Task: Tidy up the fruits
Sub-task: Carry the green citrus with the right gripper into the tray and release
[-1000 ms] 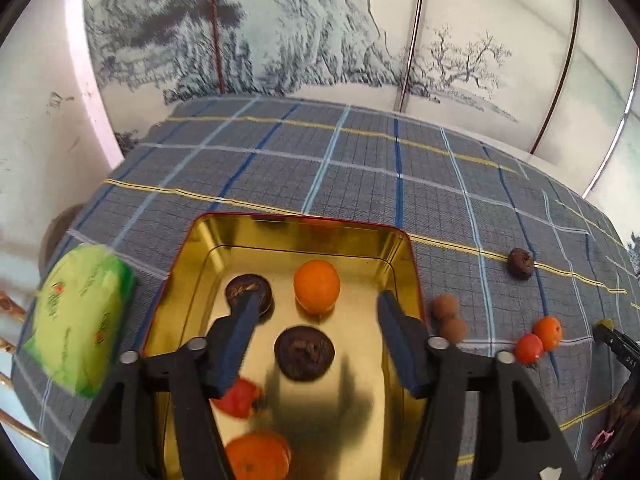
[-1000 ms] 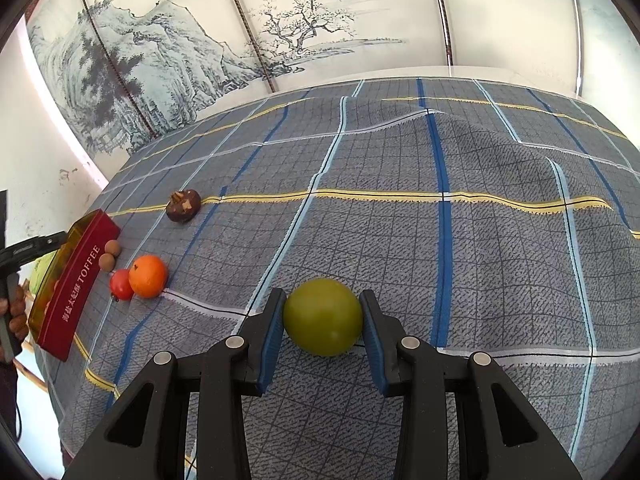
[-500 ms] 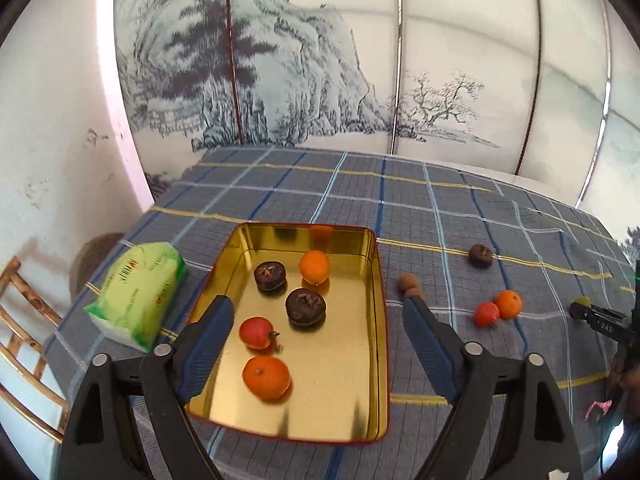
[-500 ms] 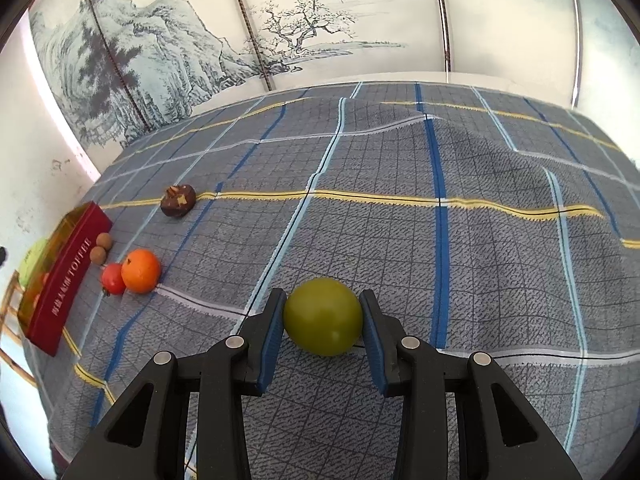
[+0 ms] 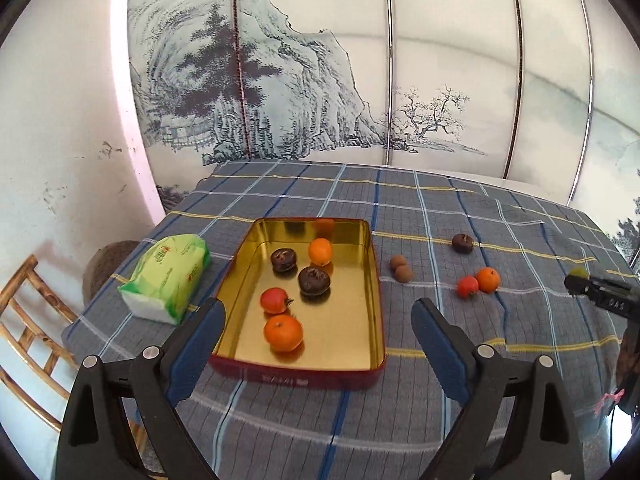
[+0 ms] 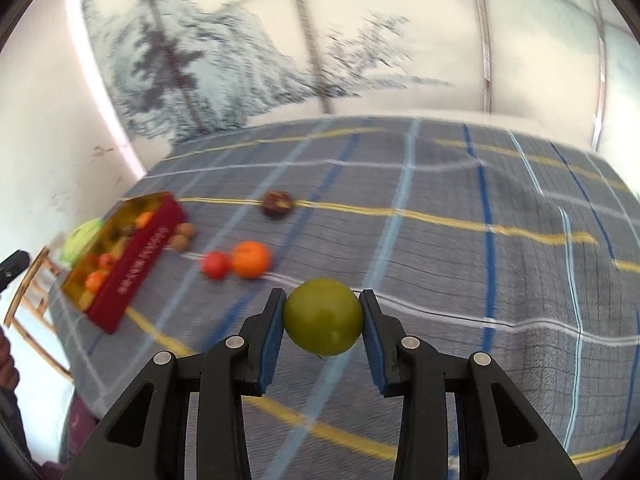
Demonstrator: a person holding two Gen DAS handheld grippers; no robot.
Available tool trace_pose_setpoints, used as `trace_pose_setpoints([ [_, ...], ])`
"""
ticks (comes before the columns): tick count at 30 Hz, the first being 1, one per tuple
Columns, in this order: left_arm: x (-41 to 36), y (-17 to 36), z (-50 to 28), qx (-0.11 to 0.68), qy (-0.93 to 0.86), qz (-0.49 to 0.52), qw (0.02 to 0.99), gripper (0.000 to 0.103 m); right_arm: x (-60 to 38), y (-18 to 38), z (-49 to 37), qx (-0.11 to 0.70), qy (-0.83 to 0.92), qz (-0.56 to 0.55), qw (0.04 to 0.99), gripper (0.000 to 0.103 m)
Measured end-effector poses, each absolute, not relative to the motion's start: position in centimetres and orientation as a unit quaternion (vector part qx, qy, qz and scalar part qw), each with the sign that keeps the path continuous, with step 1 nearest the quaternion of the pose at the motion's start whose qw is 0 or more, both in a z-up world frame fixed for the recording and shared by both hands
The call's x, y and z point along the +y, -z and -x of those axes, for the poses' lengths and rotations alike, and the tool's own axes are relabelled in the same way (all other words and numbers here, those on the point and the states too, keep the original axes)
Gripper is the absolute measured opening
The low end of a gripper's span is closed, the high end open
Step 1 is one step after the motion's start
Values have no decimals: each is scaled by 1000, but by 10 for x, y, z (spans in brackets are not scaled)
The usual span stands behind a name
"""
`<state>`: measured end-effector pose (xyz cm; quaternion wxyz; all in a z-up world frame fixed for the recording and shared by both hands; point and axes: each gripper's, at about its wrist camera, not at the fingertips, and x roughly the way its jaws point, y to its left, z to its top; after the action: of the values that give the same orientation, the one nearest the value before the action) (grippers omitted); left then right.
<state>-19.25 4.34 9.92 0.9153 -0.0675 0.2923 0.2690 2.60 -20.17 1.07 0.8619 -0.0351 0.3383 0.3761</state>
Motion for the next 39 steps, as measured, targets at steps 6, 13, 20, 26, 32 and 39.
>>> trace_pose_setpoints([
  [6, 40, -98, 215, 285, -281, 63, 914, 93, -166, -45, 22, 314, -446, 39, 837, 38],
  [13, 40, -93, 223, 287, -291, 63, 911, 96, -107, -67, 70, 303, -532, 59, 788, 38],
  [20, 43, -86, 230, 296, -293, 72, 906, 96, -64, -71, 94, 301, -573, 86, 758, 38],
  [26, 52, -76, 235, 306, -300, 89, 899, 96, -37, -70, 108, 304, -591, 102, 740, 38],
  [32, 62, -65, 242, 317, -309, 109, 890, 96, -16, -61, 112, 314, -599, 117, 727, 38],
  [39, 68, -60, 246, 322, -313, 119, 886, 96, 7, -54, 112, 321, -599, 133, 721, 38],
])
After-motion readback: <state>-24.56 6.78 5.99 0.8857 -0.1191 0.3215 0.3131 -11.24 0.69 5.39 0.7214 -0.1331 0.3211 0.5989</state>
